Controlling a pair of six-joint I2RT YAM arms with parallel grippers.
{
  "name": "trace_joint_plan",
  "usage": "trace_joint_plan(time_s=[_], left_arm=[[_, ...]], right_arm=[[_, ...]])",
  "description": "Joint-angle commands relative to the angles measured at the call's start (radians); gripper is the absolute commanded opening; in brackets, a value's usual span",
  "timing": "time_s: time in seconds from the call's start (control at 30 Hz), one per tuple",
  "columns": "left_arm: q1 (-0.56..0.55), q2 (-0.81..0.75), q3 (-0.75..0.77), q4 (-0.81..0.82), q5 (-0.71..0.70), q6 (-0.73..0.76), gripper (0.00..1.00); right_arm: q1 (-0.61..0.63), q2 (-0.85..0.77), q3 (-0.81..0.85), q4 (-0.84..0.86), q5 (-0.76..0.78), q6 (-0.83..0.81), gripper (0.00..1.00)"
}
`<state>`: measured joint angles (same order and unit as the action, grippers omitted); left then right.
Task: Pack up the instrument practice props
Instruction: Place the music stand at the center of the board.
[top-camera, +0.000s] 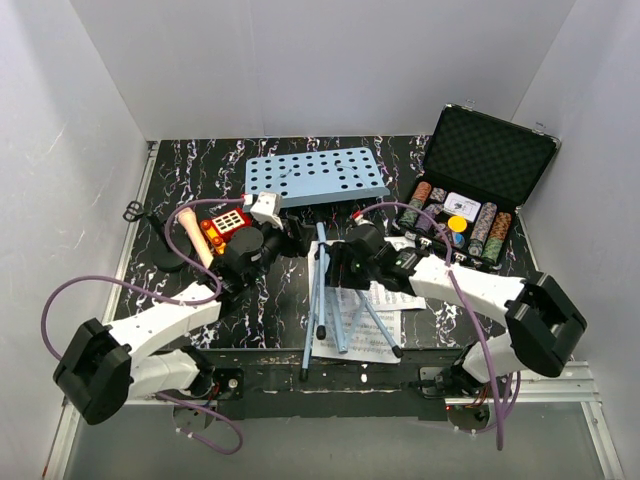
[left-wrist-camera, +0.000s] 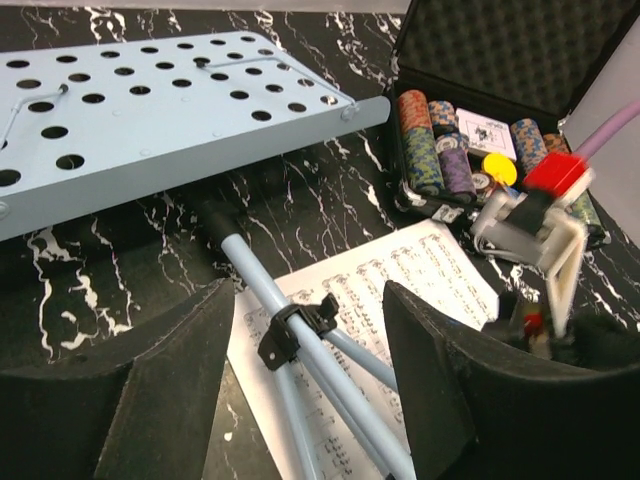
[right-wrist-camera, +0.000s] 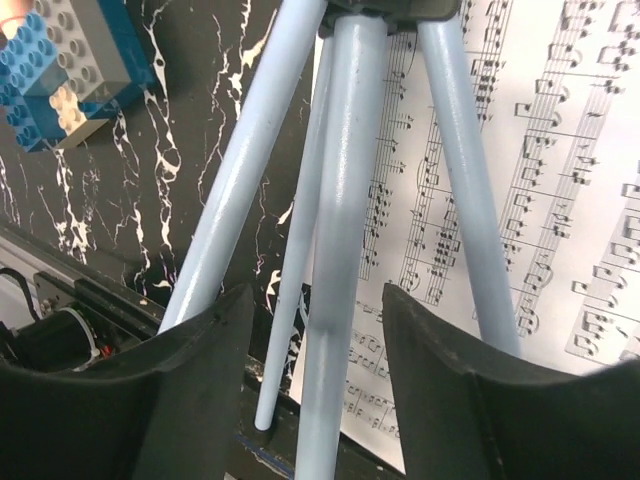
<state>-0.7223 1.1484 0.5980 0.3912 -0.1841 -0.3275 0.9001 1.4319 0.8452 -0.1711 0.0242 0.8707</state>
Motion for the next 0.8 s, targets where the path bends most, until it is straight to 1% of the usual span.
trace_joint_plan(time_s=[0.0,0.13,0.23,0.33,0.37,0.4,0.47,0.5,0.57,0.63,0.7,0.77], left_arm=[[-0.005,-0.059,0.019,-0.132,0.015,-0.042,0.62],[-0.003,-0.093,0.046,-0.216,0.073,-0.154,0.64],[-0.005,-0.121,0.046,-0.242,0.115,-0.241,0.64],[-0.006,-0.141,0.04,-0.255,0.161,-0.307,0.64],[-0.009,-0.145,0.037,-0.259,0.173,-0.323,0.64],[-0.012,-0.15,0.036,-0.268,0.178,-0.337,0.64],[-0.025,-0.164,0.023,-0.287,0.17,-0.349,0.64],[-0.031,-0.174,0.013,-0.294,0.16,-0.352,0.63],[-0.034,-0.194,-0.023,-0.308,0.137,-0.372,0.61],[-0.035,-0.211,-0.056,-0.31,0.124,-0.389,0.6],[-0.037,-0.231,-0.087,-0.311,0.117,-0.413,0.59],[-0.035,-0.242,-0.109,-0.311,0.112,-0.426,0.59]], right_arm=[[0.016,-0.062,0.11,-0.14,0.072,-0.062,0.64],[0.019,-0.108,0.143,-0.258,0.14,-0.082,0.65],[0.019,-0.152,0.179,-0.35,0.181,-0.107,0.66],[0.017,-0.235,0.183,-0.348,0.186,-0.134,0.68],[0.017,-0.261,0.175,-0.326,0.16,-0.14,0.74],[0.014,-0.286,0.166,-0.302,0.123,-0.139,0.83],[0.01,-0.307,0.158,-0.246,0.007,-0.141,0.86],[0.01,-0.291,0.163,-0.239,-0.062,-0.141,0.86],[0.008,-0.248,0.187,-0.257,-0.145,-0.139,0.87],[0.014,-0.206,0.195,-0.272,-0.19,-0.147,0.87],[0.019,-0.17,0.193,-0.274,-0.227,-0.156,0.84],[0.026,-0.134,0.193,-0.286,-0.245,-0.157,0.78]])
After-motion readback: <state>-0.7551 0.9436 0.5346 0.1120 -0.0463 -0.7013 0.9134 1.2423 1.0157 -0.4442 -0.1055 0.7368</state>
